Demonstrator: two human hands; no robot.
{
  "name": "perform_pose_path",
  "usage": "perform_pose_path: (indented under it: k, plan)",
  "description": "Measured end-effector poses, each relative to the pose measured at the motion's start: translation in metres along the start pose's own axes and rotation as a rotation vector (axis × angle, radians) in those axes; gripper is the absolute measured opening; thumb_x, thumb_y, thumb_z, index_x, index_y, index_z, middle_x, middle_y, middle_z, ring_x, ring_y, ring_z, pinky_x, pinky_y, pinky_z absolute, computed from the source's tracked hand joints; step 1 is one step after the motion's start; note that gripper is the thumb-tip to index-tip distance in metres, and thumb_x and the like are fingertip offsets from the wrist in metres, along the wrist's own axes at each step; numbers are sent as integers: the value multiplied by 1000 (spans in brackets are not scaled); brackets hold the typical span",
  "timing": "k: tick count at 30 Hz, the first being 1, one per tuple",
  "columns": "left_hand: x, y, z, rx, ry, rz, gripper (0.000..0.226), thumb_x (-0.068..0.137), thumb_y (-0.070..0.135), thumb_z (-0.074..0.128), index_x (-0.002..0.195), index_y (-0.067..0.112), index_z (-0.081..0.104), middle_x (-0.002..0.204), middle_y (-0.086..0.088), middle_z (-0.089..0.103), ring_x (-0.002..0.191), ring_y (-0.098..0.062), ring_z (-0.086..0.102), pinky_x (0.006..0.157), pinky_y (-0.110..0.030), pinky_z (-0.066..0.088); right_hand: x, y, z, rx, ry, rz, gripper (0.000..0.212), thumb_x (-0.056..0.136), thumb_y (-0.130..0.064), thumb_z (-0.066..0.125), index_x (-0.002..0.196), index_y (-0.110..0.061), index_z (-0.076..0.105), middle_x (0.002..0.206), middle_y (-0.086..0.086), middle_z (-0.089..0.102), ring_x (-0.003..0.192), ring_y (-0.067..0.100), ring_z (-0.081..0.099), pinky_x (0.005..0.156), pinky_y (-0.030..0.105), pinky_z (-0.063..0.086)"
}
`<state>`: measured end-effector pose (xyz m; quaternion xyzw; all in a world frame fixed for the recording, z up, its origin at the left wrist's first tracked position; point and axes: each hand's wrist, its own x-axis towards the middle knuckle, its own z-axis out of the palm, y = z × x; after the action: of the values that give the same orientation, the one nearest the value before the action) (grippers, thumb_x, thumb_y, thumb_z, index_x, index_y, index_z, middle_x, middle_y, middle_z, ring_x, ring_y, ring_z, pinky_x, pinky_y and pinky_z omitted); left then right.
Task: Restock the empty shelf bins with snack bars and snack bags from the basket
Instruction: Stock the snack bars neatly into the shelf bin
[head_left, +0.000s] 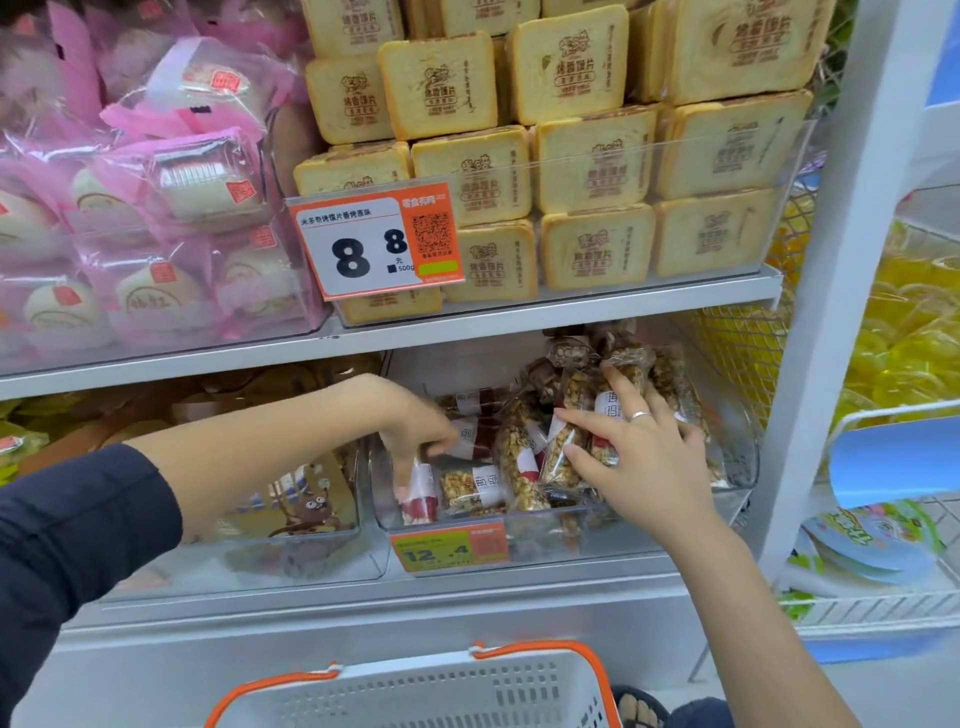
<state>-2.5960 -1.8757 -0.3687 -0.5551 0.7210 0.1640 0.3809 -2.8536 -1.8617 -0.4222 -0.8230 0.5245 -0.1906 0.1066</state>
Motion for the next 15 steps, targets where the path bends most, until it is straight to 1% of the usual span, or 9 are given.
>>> perform_pose_path:
  k: [2,4,5,6,8,10,12,13,15]
  plan:
    - [-13,-5,-5,-88,78,-2,53,68,30,83,104,13,47,96,1,47,78,-15,42,60,-26,37,0,0,0,-1,2,-4,33,90,-59,44,122,-66,42,158,-17,4,145,26,9,108,51,21]
    - [-24,-15,-6,-83,188,-36,53,70,35,81,112,17,53,106,0,49,91,-19,48,72,-30,45,0,0,0,5,6,-3,33,89,-59,44,122,-66,43,158,-16,5,146,25,9,108,51,20]
    - [-28,-19,-4,-62,253,-60,50,72,37,79,112,19,55,108,-1,49,96,-21,49,79,-34,46,0,-1,0,4,9,-1,33,89,-59,44,122,-65,43,158,-16,5,146,25,9,108,51,21]
    - [-32,-21,-1,-56,318,-89,47,73,38,77,111,20,56,108,-1,48,98,-21,49,82,-35,46,0,-1,0,0,14,4,33,89,-59,44,122,-65,43,158,-16,6,146,25,9,108,51,21]
    - [-42,-20,7,-64,456,-163,42,78,35,72,112,18,54,107,-2,48,95,-21,48,79,-34,43,0,-5,1,-6,30,30,33,89,-59,45,122,-65,44,158,-16,7,146,25,10,108,51,21]
    - [-54,-14,13,-114,659,-203,40,82,39,67,110,15,52,103,-3,52,90,-21,51,74,-31,41,-1,-9,3,-13,54,62,33,89,-57,46,122,-63,47,158,-15,8,146,25,10,108,52,21]
    - [-62,-3,18,-276,861,-204,40,86,45,61,111,15,51,98,0,55,87,-19,54,70,-28,40,0,-13,5,-26,67,71,33,89,-55,47,122,-61,48,158,-14,10,145,25,11,108,52,21]
    - [-61,7,18,-382,919,-202,40,89,47,57,115,16,50,100,1,55,86,-18,55,69,-28,41,0,-13,6,-29,76,70,33,89,-55,47,122,-61,49,158,-13,10,145,26,11,107,52,20]
    - [-44,31,18,-554,944,-184,41,93,43,51,123,16,43,109,-1,48,91,-18,52,74,-29,43,1,-13,6,-41,100,66,32,90,-56,45,121,-59,50,158,-13,11,145,26,11,107,53,20]
